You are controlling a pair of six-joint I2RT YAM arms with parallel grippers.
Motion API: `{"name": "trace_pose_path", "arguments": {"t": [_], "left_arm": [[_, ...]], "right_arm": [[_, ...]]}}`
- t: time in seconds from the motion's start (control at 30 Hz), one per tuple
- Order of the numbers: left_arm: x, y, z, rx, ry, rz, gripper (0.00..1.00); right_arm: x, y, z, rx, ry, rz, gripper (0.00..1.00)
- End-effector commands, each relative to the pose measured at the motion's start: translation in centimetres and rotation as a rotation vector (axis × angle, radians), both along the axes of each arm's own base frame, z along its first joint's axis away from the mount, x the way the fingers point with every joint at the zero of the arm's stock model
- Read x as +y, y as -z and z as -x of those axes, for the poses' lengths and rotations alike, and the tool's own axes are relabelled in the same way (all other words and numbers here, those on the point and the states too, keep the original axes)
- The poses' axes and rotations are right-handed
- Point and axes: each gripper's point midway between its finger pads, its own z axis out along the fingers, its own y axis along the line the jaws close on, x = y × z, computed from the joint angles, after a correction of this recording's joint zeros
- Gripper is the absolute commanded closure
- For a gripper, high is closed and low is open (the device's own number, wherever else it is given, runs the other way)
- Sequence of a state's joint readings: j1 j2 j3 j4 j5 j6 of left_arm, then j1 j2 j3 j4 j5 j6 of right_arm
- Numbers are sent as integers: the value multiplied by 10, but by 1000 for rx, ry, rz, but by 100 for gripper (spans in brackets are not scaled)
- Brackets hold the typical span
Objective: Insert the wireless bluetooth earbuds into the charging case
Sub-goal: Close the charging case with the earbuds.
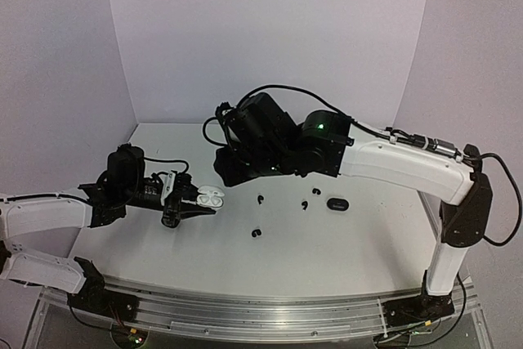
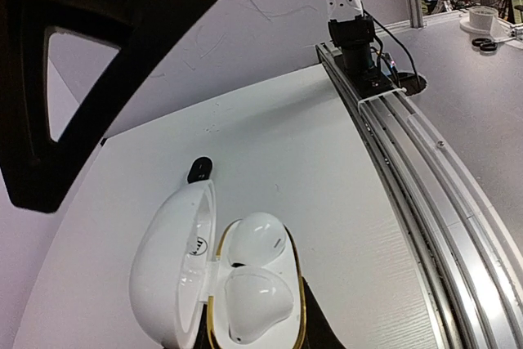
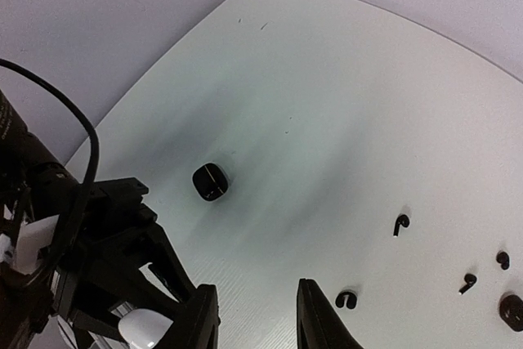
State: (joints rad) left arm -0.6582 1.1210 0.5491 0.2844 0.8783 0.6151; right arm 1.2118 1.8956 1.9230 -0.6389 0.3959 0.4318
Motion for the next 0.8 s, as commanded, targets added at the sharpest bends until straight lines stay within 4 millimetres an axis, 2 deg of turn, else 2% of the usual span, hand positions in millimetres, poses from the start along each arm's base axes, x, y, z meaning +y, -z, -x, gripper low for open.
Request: {"name": "trace_pose_path", "arguments": {"t": [0.0,0.2,0.43,0.53,0.63,0.77], "left_arm": [[-3,-20,-6,-186,2,17,100],[-3,-20,-13,-225,-27,7,100],[-3,-21,-28,-152,-112,4,100],[-4,-25,-29,-78,-121,21,100],[-6,-30,-21,87,-96,43,100],[-7,-40,-7,323,-45,78,100]], "right_arm": [[16,12,-4,54,-4,-27,68],[23,34,6,117,-57,14,69],[24,32,20,156,-119,2,70],[11,21,13,125,-63,-7,68],[-3,-4,1,76,-3,-42,65],[-34,-45,-12,3,63,-102,62]]}}
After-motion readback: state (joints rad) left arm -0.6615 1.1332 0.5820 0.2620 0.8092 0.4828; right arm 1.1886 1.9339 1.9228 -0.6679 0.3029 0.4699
